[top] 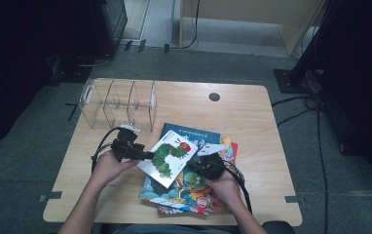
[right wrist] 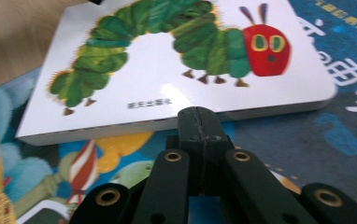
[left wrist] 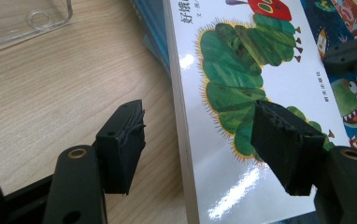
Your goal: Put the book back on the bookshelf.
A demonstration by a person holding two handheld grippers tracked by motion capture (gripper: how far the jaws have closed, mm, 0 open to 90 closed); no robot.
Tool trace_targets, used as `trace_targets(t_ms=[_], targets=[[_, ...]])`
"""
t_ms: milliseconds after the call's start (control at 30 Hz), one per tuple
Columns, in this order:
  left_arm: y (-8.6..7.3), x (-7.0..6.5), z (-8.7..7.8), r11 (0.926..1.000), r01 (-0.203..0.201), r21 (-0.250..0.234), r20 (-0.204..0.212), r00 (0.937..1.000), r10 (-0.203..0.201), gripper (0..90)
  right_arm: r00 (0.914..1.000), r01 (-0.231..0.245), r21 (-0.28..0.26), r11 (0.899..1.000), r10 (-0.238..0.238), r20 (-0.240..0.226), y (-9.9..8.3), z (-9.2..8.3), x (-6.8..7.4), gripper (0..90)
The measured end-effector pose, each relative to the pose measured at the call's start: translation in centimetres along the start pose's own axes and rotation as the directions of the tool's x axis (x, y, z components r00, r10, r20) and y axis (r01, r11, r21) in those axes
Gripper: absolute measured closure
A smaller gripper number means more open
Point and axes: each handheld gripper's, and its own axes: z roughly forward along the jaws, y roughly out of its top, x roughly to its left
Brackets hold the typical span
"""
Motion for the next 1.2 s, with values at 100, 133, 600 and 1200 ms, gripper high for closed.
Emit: trace_targets(t_ms=[100, 133, 600, 1200], targets=[[0.1, -0.1, 0.2, 1.0, 0.003, -0.004, 0.001, 1.0, -0.003, 34.9, 0.9998, 0.013, 0.003, 1.0, -0.013, -0.013, -0.1, 0.1, 0.8, 90.0], [0.2, -0.1, 0.3, 1.0, -0.002, -0.001, 0.003, 1.0, 0.002, 34.8, 0.9998, 0.019, 0.003, 1.0, -0.019, -0.005, -0.1, 0.2, 1.1, 90.0], [0.9, 0.7, 1.9, 0.9981, 0.012, 0.06, 0.03, 0.9994, -0.014, 32.8, 0.9989, 0.041, -0.023, 0.999, -0.041, -0.023, 0.4, 1.5, 1.9, 90.0], [2.1, 1.3, 2.2, 0.991, 0.059, 0.121, 0.03, 0.9976, -0.063, 32.0, 0.998, 0.063, -0.033, 0.997, -0.063, 0.005, 0.7, 2.3, 2.4, 90.0]])
